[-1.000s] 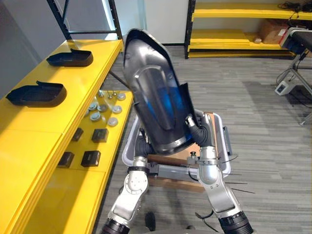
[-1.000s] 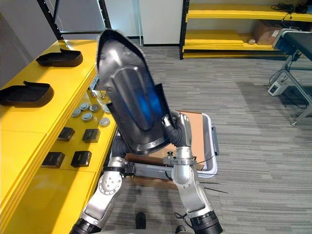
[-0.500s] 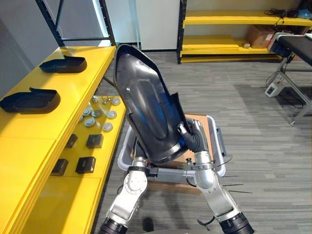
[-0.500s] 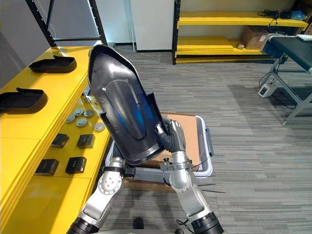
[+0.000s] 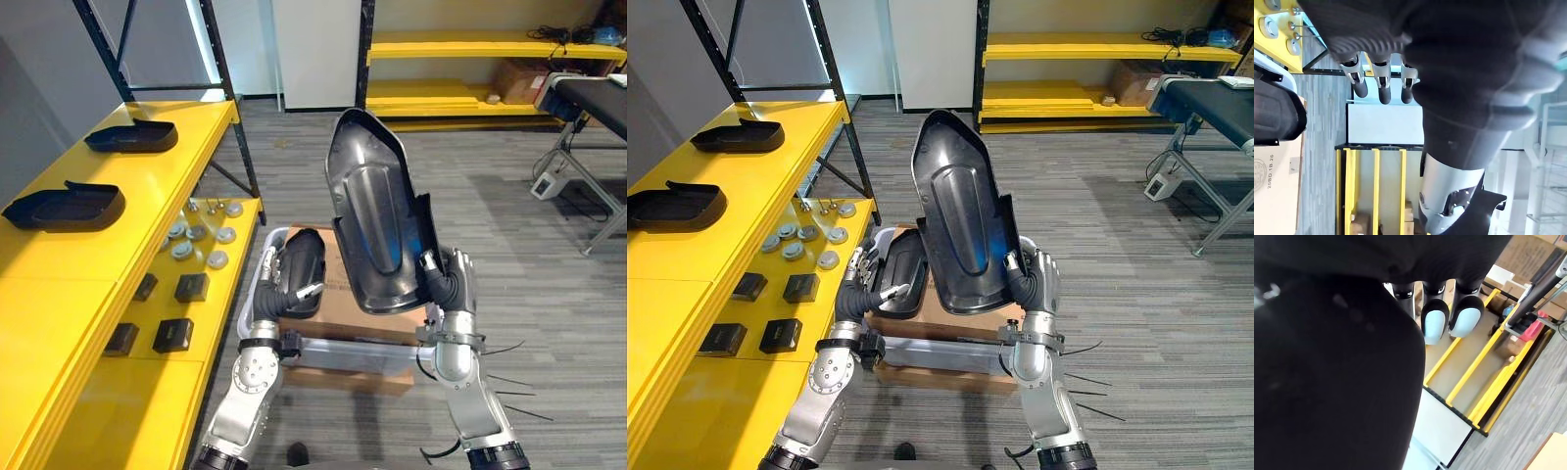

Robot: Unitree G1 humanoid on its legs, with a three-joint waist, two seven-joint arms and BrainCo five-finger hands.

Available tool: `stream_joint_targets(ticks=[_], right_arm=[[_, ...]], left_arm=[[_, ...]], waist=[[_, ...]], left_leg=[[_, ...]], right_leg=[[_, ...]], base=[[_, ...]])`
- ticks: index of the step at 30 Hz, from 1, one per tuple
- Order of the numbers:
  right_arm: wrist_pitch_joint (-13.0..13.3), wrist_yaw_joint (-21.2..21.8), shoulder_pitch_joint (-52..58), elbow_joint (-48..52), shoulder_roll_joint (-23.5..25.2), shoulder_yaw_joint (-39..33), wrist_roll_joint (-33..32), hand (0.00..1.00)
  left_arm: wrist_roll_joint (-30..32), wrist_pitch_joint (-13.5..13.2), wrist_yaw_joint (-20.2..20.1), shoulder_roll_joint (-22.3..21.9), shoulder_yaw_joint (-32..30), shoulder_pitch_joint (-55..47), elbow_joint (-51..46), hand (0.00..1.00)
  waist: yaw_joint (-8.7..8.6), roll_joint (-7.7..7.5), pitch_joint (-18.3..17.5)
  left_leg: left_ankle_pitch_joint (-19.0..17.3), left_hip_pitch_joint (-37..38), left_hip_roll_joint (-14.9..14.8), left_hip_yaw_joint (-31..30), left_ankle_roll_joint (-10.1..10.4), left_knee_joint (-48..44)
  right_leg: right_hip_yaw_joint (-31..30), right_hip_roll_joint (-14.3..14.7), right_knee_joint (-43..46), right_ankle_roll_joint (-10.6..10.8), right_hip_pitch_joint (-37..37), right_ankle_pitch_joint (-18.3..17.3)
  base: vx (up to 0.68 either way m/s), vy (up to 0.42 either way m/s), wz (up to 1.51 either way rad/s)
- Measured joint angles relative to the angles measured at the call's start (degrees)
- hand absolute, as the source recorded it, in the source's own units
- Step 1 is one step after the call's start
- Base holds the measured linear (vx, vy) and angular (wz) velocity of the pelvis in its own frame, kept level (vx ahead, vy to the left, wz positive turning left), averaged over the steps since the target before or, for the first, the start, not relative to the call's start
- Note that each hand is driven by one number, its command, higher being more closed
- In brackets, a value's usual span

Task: Walk over and take plastic housings, then place them on the shelf

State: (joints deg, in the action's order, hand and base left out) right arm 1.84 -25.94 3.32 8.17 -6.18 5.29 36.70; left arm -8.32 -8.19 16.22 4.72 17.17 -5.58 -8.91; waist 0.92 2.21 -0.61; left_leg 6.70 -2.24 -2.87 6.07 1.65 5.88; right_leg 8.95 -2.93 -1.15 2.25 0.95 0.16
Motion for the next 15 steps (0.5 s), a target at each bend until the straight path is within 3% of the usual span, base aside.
stream_joint_targets(ticks=[6, 15], right_arm=[[0.01, 0.55, 0.00, -0.01, -0.46, 0.43, 0.28, 1.00], [0.13, 1.34, -0.01, -0.47, -3.23, 8.25, 3.01, 1.00]], left_arm=[[-0.12, -0.14, -0.27, 0.02, 0.22, -0.04, -0.54, 0.00], [-5.09, -0.12, -1.62, 0.05, 4.03, 0.17, -0.56, 0.00]], waist=[[0.03, 0.04, -0.03], [0.03, 0.73, -0.85]], left_leg=[[0.07, 0.00, 0.00, -0.22, -0.09, -0.24], [0.07, 0.01, -0.02, -0.21, -0.09, 0.01]], right_leg=[[0.29, 0.02, -0.06, -0.01, 0.26, 0.01], [0.29, 0.03, -0.08, -0.01, 0.25, 0.01]], base=[[0.01, -0.001, 0.02], [0.00, 0.000, 0.00]])
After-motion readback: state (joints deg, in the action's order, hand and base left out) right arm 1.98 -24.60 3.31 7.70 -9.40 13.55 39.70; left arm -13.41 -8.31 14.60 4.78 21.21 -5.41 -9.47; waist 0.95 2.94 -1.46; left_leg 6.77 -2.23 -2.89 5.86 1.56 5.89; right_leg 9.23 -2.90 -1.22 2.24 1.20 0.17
